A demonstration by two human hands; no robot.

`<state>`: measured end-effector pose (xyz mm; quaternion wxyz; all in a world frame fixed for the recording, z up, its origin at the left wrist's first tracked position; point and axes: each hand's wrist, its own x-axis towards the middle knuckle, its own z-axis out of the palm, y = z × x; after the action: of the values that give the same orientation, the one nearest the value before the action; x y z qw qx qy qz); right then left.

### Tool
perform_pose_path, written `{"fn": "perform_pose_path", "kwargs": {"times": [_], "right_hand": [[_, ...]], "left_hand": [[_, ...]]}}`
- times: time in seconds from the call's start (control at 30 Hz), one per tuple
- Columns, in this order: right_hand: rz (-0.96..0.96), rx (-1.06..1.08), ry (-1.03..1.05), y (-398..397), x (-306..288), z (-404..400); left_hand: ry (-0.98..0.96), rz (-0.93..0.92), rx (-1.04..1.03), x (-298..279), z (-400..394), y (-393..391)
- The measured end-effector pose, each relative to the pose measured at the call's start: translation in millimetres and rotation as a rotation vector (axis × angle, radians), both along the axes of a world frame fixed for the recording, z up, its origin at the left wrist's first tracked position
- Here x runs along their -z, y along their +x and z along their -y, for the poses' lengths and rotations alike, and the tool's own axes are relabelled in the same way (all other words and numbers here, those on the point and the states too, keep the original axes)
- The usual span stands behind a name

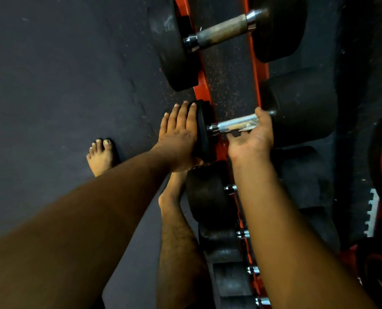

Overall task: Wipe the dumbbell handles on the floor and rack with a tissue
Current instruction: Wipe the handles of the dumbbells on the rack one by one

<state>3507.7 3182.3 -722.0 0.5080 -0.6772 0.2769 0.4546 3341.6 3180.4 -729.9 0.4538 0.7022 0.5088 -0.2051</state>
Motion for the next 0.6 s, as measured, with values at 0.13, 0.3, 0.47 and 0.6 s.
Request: {"fn": "perform_pose_path", "kwargs": {"times": [0.13, 0.3, 0.47, 0.6], "right_hand": [[-0.036, 0.009, 0.057, 14, 8, -6], [-0.054, -0.065, 0.045, -10, 4, 15], [-0.134, -0.056, 0.028, -18, 6, 14], [-0.112, -0.167, 0.013, -19, 21, 19]], "left_hand": [[-0.004, 0.005, 0.000, 0, 0, 0], [0.017, -0.003, -0.002, -1, 1, 1], [0.015, -0.001, 0.001, -2, 0, 1], [0.021, 0.003, 0.000, -4, 0, 1]]}}
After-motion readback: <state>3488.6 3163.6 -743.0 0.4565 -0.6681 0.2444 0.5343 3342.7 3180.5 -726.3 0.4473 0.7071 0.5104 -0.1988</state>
